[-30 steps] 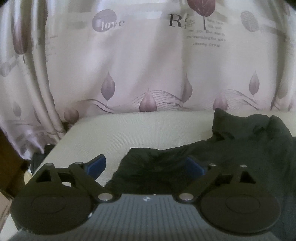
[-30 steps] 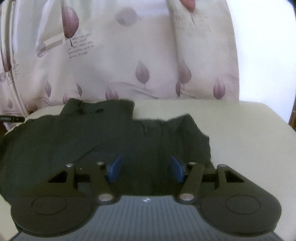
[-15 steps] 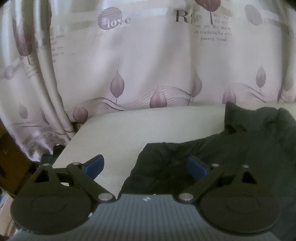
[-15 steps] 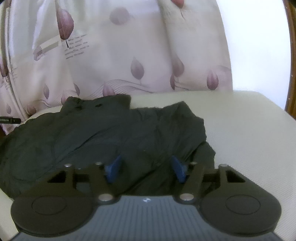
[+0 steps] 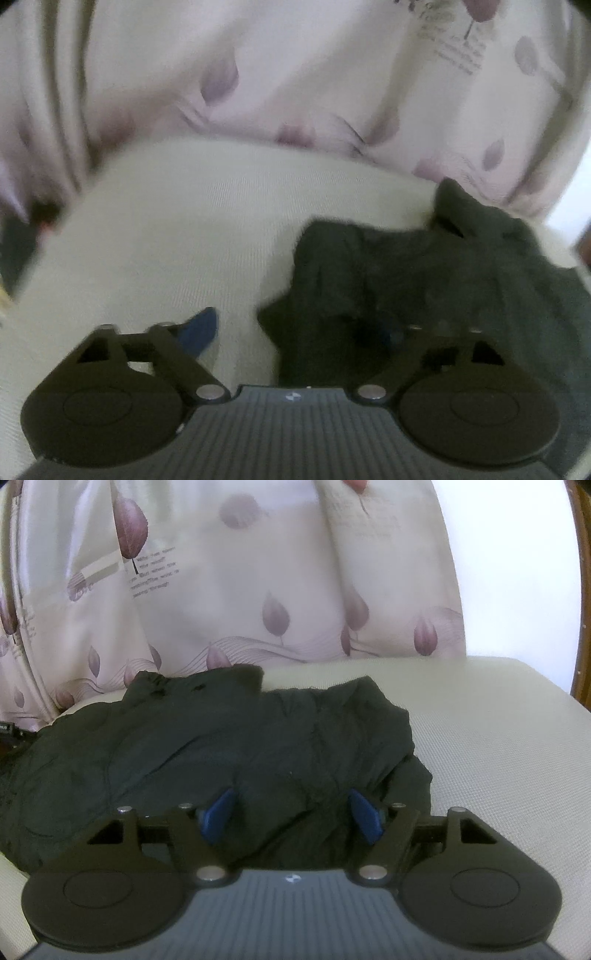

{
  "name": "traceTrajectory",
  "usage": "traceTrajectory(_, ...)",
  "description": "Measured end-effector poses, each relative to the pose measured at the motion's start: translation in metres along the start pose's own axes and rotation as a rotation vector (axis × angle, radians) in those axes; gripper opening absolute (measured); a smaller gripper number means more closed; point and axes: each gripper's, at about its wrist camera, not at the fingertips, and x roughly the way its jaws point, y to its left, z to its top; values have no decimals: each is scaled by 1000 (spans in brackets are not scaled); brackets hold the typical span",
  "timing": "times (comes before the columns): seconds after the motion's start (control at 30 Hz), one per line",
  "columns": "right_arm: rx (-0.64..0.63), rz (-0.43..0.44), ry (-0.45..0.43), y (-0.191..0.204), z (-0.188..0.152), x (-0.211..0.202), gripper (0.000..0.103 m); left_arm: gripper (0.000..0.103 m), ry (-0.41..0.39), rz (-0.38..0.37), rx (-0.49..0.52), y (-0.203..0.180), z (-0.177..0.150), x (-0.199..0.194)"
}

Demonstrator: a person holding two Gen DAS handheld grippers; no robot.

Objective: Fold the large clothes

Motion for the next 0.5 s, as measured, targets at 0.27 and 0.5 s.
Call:
traceTrajectory(0.27,-7,-7,2,3,-1,0,73,60,93,-309,-77,31,-9,18)
traceTrajectory(0.5,-34,0,3,6,-5,1,78,70,246,-492,-144,50,-3,24)
